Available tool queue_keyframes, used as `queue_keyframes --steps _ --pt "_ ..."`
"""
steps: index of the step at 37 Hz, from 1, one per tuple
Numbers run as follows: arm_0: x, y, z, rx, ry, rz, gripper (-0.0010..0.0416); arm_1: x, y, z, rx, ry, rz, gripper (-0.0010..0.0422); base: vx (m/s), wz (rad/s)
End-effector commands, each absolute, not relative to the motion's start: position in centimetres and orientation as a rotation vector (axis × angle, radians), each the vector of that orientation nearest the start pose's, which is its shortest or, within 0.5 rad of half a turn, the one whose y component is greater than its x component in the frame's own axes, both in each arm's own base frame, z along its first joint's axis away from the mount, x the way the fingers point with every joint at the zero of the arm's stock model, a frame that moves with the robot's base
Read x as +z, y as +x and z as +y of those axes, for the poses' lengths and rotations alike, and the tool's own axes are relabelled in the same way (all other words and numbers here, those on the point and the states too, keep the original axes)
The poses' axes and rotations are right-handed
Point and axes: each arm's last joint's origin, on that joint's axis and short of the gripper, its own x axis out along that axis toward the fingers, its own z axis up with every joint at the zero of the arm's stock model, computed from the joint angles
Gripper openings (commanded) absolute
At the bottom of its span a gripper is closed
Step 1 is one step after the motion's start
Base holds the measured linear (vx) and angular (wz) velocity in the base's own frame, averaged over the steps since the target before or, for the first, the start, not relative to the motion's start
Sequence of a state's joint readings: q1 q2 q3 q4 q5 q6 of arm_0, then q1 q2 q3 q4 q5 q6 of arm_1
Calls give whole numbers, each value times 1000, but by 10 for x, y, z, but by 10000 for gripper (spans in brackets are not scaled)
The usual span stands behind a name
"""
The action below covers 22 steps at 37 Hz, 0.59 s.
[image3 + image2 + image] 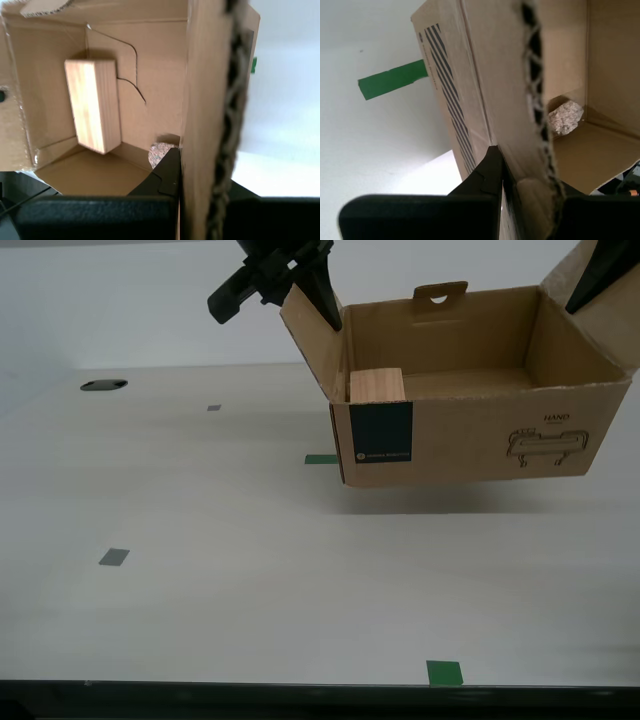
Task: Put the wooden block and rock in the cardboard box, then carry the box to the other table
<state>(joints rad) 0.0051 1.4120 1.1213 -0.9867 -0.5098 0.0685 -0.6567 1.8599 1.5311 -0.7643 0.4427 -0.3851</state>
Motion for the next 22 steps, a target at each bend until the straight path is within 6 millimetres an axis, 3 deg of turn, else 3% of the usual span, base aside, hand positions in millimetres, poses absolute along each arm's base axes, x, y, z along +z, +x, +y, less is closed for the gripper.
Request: queue_keyframes --steps 1,9,22 --pt "260 249 16 413 391 1263 -1 252 295 -253 -798 -156 1312 -1 0 0" --pt "263 235 16 417 386 1241 -1 254 289 -249 -811 -110 1338 -1 -17 -2" --pt "265 233 16 411 393 1234 -1 261 285 -246 -829 -93 1312 -1 -29 1"
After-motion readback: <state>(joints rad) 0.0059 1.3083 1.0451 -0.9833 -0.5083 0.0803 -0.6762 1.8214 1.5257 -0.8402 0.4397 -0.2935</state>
